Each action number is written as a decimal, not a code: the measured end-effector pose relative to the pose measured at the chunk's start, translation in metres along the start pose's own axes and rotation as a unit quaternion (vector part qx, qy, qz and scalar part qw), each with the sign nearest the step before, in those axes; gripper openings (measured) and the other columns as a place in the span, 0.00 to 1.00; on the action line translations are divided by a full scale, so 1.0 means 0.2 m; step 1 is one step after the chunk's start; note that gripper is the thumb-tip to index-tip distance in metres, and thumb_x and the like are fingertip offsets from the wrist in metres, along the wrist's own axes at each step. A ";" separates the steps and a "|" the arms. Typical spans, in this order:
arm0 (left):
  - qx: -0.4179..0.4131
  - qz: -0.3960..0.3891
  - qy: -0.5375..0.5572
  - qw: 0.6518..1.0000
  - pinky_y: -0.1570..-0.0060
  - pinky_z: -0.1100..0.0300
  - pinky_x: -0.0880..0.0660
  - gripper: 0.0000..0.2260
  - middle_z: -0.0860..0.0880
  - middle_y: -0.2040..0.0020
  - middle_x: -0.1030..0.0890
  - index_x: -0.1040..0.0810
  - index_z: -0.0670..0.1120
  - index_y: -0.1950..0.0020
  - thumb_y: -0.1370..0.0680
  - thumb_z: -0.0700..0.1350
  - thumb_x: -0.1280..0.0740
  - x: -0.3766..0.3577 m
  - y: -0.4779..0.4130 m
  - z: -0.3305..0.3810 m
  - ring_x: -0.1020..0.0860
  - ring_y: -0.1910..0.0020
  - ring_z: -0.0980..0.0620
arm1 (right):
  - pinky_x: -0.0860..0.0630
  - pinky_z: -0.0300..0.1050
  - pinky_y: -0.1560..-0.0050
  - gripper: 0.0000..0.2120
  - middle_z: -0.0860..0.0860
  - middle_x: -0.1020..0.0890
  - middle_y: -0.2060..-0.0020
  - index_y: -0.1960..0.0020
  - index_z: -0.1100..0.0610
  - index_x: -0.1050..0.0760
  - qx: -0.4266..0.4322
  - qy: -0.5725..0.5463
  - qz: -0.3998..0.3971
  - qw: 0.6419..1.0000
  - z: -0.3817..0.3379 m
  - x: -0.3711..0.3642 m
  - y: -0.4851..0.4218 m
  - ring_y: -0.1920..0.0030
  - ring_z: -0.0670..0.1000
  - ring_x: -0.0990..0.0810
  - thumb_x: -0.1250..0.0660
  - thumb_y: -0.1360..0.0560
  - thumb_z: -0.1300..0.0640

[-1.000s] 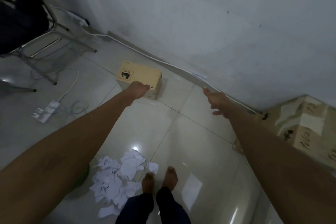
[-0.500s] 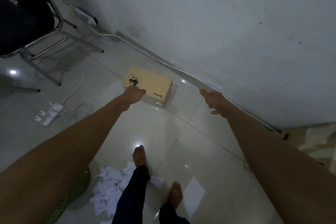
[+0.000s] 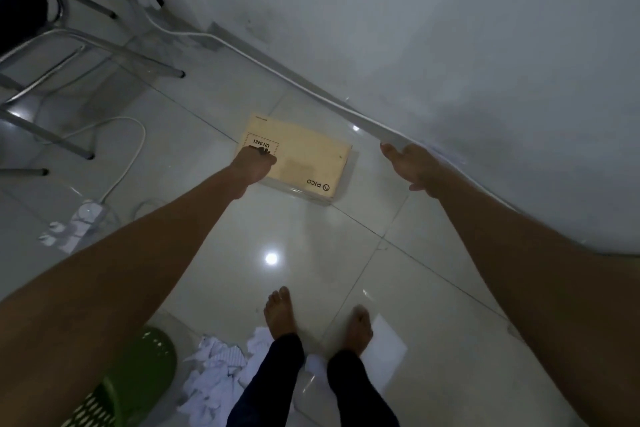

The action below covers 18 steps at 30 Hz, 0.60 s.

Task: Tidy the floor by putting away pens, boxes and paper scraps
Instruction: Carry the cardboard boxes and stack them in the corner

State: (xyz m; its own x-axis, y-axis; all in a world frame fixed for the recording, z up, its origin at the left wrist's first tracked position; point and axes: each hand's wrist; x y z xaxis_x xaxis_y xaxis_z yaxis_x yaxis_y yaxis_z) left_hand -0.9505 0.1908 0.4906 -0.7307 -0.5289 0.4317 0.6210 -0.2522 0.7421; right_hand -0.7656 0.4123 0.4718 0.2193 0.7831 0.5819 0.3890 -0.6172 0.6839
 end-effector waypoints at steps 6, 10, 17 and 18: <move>0.025 0.035 0.042 0.998 0.51 0.59 0.33 0.15 0.46 0.44 0.25 0.29 0.42 0.36 0.21 0.45 0.36 -0.11 -0.47 -0.16 0.28 0.48 0.48 | 0.29 0.42 0.59 0.61 0.57 0.25 0.44 0.29 0.64 0.35 0.048 0.035 0.013 0.998 0.01 -0.21 -0.44 0.48 0.53 0.23 0.53 0.42 0.17; 0.068 0.071 0.050 0.994 0.37 0.51 0.33 0.33 0.43 0.28 0.35 0.44 0.43 0.24 0.24 0.54 0.35 -0.20 -0.68 -0.27 0.34 0.32 0.43 | 0.39 0.53 0.30 0.44 0.59 0.38 0.26 0.24 0.61 0.45 0.076 0.072 -0.021 0.994 -0.01 -0.39 -0.64 0.27 0.60 0.37 0.45 0.26 0.30; 0.046 0.097 -0.002 0.994 0.30 0.44 0.38 0.37 0.42 0.24 0.47 0.53 0.50 0.22 0.23 0.55 0.35 -0.33 -0.91 -0.46 0.41 0.28 0.39 | 0.40 0.54 0.27 0.44 0.57 0.41 0.25 0.23 0.60 0.48 0.115 0.112 -0.074 0.984 -0.02 -0.70 -0.90 0.26 0.60 0.40 0.43 0.26 0.31; 0.038 0.092 -0.011 0.995 0.29 0.44 0.38 0.37 0.42 0.24 0.49 0.54 0.51 0.22 0.23 0.55 0.36 -0.34 -0.93 -0.48 0.42 0.28 0.39 | 0.39 0.55 0.28 0.44 0.58 0.41 0.25 0.23 0.60 0.48 0.125 0.131 -0.065 0.981 -0.01 -0.73 -0.92 0.27 0.60 0.40 0.42 0.26 0.32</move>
State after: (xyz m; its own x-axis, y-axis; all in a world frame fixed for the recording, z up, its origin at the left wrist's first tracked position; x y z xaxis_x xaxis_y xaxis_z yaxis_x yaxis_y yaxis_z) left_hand -0.9894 0.1970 0.2739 -0.6127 -0.5419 0.5753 0.7229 -0.0900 0.6851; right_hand -0.8717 0.4125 0.2619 -0.0712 0.7877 0.6119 0.6131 -0.4493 0.6498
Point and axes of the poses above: each hand's wrist, its own y-axis away from the middle knuckle, its own x-axis out of the back of the hand, z = x × y
